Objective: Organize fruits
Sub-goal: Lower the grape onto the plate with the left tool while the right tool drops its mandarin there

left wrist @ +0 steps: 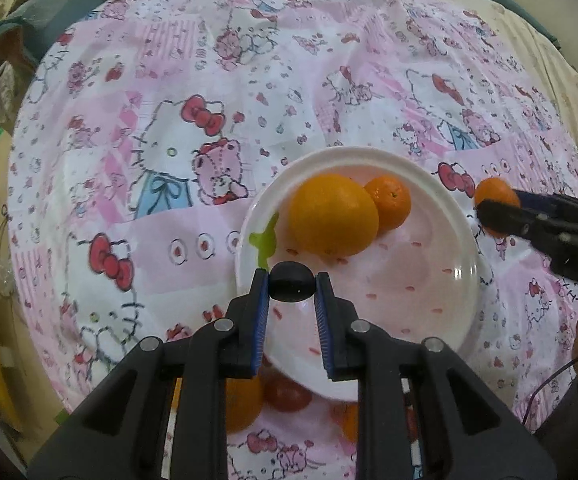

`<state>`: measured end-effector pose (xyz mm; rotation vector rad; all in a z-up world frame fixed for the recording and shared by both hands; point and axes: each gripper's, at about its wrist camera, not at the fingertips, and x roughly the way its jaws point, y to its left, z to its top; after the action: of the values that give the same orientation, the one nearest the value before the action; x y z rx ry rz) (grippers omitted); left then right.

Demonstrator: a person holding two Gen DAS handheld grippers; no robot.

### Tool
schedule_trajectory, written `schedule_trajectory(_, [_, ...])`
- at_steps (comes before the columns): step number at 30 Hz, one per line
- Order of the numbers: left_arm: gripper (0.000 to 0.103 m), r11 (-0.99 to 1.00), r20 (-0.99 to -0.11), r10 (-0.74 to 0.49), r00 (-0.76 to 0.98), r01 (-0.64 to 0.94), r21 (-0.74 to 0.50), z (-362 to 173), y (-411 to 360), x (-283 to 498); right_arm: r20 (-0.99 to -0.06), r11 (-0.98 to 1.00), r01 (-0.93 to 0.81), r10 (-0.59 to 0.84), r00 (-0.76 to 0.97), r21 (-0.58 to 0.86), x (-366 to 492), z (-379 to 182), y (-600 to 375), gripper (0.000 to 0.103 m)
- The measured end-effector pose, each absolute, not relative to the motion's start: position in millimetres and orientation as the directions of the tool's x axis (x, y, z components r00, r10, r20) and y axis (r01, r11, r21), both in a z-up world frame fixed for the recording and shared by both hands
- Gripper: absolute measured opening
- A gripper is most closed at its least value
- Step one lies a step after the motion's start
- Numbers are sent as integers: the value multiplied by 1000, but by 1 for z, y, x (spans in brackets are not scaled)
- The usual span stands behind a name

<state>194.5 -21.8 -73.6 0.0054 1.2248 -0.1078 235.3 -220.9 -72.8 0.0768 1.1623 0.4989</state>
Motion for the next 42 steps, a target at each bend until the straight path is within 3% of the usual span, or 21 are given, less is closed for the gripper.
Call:
schedule_trajectory(15, [19, 990, -964, -84, 254, 133, -51, -105, -37, 205, -909, 868, -435, 358, 216, 239, 241, -113, -178, 46])
schedule_trajectory(27, [20, 992, -970, -92, 224, 100, -71, -111, -33, 210, -909, 870, -409, 374, 183, 276, 248, -120, -173, 48])
schedule_trajectory(31, [20, 993, -971, -94, 220, 95, -75, -112, -32, 213, -898, 865, -390, 405, 173, 315, 250, -117, -176, 60])
schedule_trajectory(42, [20, 994, -973, -98, 211, 77, -83, -116, -26, 217, -867, 873, -332, 442, 230, 357, 253, -94, -201, 61])
